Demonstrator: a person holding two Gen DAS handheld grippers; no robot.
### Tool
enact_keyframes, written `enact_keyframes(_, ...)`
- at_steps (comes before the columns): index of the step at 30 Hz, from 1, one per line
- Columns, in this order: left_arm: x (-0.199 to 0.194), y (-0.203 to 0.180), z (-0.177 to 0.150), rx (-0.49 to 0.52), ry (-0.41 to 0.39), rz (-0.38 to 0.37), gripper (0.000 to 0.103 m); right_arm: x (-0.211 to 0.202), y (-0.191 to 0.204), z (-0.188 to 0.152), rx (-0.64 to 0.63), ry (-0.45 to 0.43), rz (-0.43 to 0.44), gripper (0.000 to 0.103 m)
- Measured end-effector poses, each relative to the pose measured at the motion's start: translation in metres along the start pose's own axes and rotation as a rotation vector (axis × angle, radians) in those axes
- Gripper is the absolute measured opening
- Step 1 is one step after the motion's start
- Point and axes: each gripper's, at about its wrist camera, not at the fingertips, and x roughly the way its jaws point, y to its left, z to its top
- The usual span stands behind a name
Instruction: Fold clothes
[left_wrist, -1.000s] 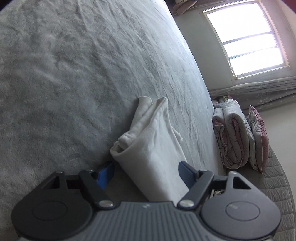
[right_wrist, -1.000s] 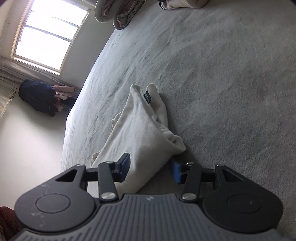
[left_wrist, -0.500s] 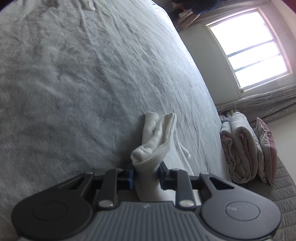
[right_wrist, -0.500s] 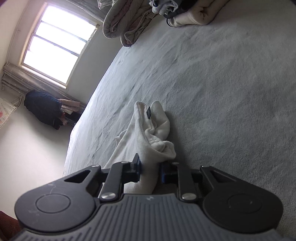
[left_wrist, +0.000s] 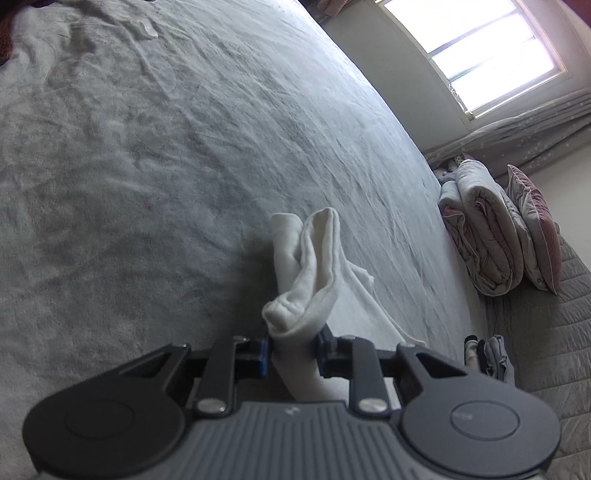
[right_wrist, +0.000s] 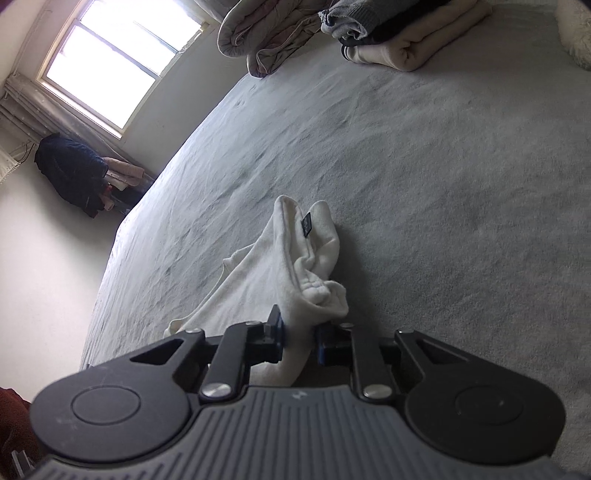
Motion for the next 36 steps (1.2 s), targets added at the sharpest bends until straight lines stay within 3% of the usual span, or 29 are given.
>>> enact_keyframes(7,-0.007,0.03,-0.001,-0.013,0.034,-0.037,0.035,-0.002,-0.026,-0.002,0.051,0.04,0.046,0.022)
enact_keyframes(11,-0.024,0.037,0.008,0.013,-0.019,-0.007,0.041,-0.008,-0.031,0.002,0.066,0.064,0.064,0.025)
enact_keyframes(17,-0.044,0.034,0.02,0.065,-0.136,0.054,0.044,-0.025,-0.024,0.007,0.04,0.026,-0.002,0.042)
enact_keyframes(23,-0.037,-0.003,0.022,0.205,-0.197,0.001,0.044,-0.034,0.002,0.015,-0.137,-0.147,-0.064,0.042)
enact_keyframes(28,-0.008,-0.045,0.013,0.373,-0.218,-0.045,0.044,-0.019,0.042,0.001,-0.406,-0.244,-0.068,0.042)
enact_keyframes(32,0.015,-0.061,0.01,0.449,-0.214,-0.059,0.042,0.005,0.062,-0.007,-0.561,-0.244,-0.056,0.042)
enact_keyframes(36,0.037,-0.059,0.007,0.476,-0.214,-0.003,0.038,0.03,0.066,-0.01,-0.648,-0.223,-0.07,0.039)
